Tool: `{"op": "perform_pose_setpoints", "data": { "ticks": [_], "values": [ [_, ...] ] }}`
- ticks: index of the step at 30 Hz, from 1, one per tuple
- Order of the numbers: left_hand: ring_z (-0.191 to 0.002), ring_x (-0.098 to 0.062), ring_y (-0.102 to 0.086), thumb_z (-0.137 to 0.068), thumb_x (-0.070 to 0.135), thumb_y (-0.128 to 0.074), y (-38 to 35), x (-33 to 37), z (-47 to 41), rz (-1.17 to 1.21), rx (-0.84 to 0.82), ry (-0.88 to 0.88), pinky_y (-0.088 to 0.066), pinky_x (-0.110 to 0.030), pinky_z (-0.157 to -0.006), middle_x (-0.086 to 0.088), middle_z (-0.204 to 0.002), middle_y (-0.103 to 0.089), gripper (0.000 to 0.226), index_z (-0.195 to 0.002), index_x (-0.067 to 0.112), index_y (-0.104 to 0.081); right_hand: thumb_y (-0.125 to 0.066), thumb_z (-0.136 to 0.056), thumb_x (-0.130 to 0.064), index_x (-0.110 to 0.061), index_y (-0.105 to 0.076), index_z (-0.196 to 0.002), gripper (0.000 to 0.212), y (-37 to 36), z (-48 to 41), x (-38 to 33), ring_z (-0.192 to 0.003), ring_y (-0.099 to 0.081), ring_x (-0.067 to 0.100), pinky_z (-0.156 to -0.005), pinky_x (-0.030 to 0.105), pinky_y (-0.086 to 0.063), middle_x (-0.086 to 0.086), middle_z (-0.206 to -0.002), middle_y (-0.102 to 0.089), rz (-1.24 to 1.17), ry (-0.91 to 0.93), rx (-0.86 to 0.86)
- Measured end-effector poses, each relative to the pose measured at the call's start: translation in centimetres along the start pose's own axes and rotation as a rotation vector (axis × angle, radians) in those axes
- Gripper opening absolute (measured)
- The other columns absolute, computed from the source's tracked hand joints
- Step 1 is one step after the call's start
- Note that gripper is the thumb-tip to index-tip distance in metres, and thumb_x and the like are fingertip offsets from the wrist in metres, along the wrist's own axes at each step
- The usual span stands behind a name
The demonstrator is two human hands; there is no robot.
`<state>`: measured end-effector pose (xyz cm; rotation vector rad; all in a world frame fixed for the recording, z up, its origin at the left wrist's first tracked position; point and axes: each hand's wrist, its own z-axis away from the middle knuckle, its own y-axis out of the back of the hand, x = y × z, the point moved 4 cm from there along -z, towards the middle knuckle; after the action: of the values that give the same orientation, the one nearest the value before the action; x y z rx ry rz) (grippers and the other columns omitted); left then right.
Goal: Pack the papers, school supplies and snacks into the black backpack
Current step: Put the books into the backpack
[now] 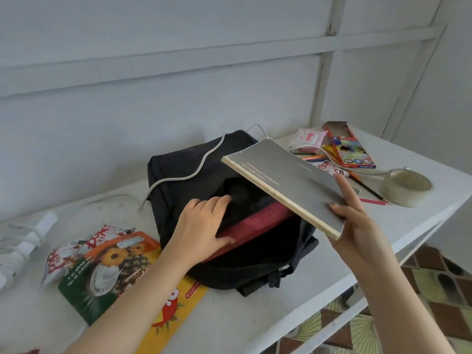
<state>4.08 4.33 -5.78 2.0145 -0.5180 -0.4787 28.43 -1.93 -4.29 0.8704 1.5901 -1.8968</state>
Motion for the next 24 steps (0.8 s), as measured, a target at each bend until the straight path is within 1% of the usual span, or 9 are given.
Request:
{"op": "perform_pose_setpoints", "data": {
  "ticks": [3,5,7,9,12,15,17,21,24],
  "values": [
    [-0.06,-0.016,-0.064,-0.075,0.028,-0.074,0.7,-0.8,-0.6,0.125,0.031,0.014,-0.044,-0.021,-0.052,-0.001,-0.08,-0.068,0.054,-0.121,0.013,-0.05,-0.041,-0.088,0.006,-0.034,-0.06,-0.123,0.056,0.6,0.1,0.2,-0.066,-0.067,0.011,-0.053,0.02,-0.056,-0.002,-0.122,-0.061,0.007,-0.006,0.017],
    [-0.057,-0.016,-0.06,-0.084,0.023,-0.065,1.6,-2.3,-1.7,0.257,0.044,0.11,-0.04,-0.023,-0.048,0.001,-0.076,-0.066,0.049,-0.125,0.017,-0.041,-0.041,-0.089,0.005,-0.034,-0.06,-0.124,0.056,0.9,0.3,0.2,-0.067,-0.066,0.012,-0.053,0.021,-0.056,-0.003,-0.121,-0.06,0.015,-0.011,0.023],
    [-0.066,-0.023,-0.062,-0.088,0.025,-0.059,1.9,-4.7,-3.4,0.392,0.003,0.263,-0.047,-0.035,-0.06,-0.005,-0.083,-0.066,0.052,-0.13,0.023,-0.028,-0.042,-0.089,0.004,-0.035,-0.06,-0.124,0.056,1.1,0.3,0.2,-0.069,-0.066,0.013,-0.053,0.022,-0.056,-0.003,-0.122,-0.059,0.028,-0.018,0.026],
    [-0.076,-0.026,-0.063,-0.091,0.026,-0.055,1.2,-7.1,-4.8,0.558,-0.138,0.391,-0.049,-0.04,-0.075,-0.012,-0.093,-0.066,0.057,-0.132,0.035,-0.016,-0.042,-0.089,0.004,-0.036,-0.06,-0.124,0.056,1.3,0.3,0.2,-0.068,-0.066,0.013,-0.053,0.022,-0.056,-0.004,-0.125,-0.057,0.036,-0.026,0.024],
    [-0.098,-0.022,-0.06,-0.091,0.021,-0.057,0.4,-8.6,-5.7,0.724,-0.188,0.423,-0.044,-0.037,-0.089,-0.004,-0.109,-0.06,0.069,-0.134,0.048,-0.01,-0.041,-0.089,0.004,-0.036,-0.061,-0.122,0.056,1.3,0.2,0.2,-0.065,-0.066,0.013,-0.051,0.021,-0.055,-0.004,-0.124,-0.057,0.043,-0.032,0.012],
    [-0.121,-0.019,-0.046,-0.09,0.01,-0.056,0.1,-7.9,-6.2,0.497,-0.133,0.262,-0.041,-0.033,-0.089,-0.001,-0.142,-0.034,0.068,-0.138,0.045,-0.023,-0.039,-0.089,0.005,-0.035,-0.062,-0.117,0.055,1.6,0.2,0.3,-0.065,-0.067,0.013,-0.049,0.02,-0.054,-0.008,-0.117,-0.056,0.083,-0.046,0.005],
    [-0.122,-0.018,-0.045,-0.088,0.001,-0.053,0.0,-7.1,-6.3,0.334,-0.074,0.189,-0.046,-0.039,-0.084,0.004,-0.152,-0.018,0.066,-0.132,0.047,-0.034,-0.037,-0.088,0.006,-0.035,-0.063,-0.114,0.055,2.0,0.2,0.3,-0.066,-0.068,0.013,-0.049,0.02,-0.054,-0.011,-0.114,-0.057,0.115,-0.061,-0.006],
    [-0.126,-0.023,-0.045,-0.087,-0.006,-0.046,-0.5,-6.6,-5.7,0.242,0.001,0.078,-0.049,-0.039,-0.081,0.004,-0.15,-0.032,0.066,-0.124,0.049,-0.05,-0.036,-0.085,0.008,-0.031,-0.064,-0.115,0.056,3.0,0.1,0.2,-0.072,-0.068,0.016,-0.054,0.021,-0.055,-0.009,-0.105,-0.068,0.216,-0.104,-0.057],
    [-0.12,-0.027,-0.048,-0.094,0.017,-0.045,-0.7,-6.5,-5.1,0.138,-0.061,0.051,-0.049,-0.032,-0.067,-0.001,-0.148,-0.036,0.05,-0.132,0.049,-0.042,-0.043,-0.076,0.005,-0.029,-0.067,-0.113,0.057,3.5,0.0,0.3,-0.079,-0.068,0.024,-0.059,0.024,-0.057,-0.003,-0.109,-0.07,0.266,-0.149,-0.097]
  ]
}}
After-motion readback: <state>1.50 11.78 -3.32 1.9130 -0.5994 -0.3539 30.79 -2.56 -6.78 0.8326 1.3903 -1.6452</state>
